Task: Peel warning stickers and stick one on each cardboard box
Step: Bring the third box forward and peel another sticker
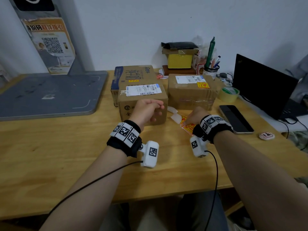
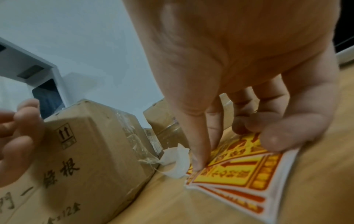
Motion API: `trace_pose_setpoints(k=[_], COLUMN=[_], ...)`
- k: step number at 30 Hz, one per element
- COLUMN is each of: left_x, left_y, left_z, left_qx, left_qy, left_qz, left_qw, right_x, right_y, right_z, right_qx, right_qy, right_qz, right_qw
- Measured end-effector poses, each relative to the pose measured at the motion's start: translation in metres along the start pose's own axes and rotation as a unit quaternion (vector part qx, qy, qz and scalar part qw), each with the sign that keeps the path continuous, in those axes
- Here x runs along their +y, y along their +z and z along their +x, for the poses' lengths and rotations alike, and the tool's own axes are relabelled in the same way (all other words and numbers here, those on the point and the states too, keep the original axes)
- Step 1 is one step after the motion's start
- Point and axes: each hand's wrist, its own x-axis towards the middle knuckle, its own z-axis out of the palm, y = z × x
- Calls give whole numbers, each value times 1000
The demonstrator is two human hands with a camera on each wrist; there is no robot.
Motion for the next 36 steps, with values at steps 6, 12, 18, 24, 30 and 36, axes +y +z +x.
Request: trace_pose_setpoints(k=[6,12,18,24,30,36], left_x=[0,-2,-2,-3,-1,10], left_y=[-2,1,-3,3,5,-4], left_z=[-1,-2,-2,-3,-6,-7], left_qx=[-7,-10,-10,-16,-22,-30], left_qy=[0,-4,-5,-8,-5,12], left_qz=[7,8,14,19,24,34], left_qw=[1000,1000,1000,1000,999,999], right_x=[-4,-8,-6,-2,0,-17], right_y=[2,3,-2,-5,0,-10], right_z=[-1,-1,1,-2,-3,-18], right_qx=[11,32,15,22,49,109], right_qy=[-13,-27,-34,-47,-68,-111], right_qz=[-37,-83,-66,-50,-27,45], right_qw=[999,996,997,997,996,987])
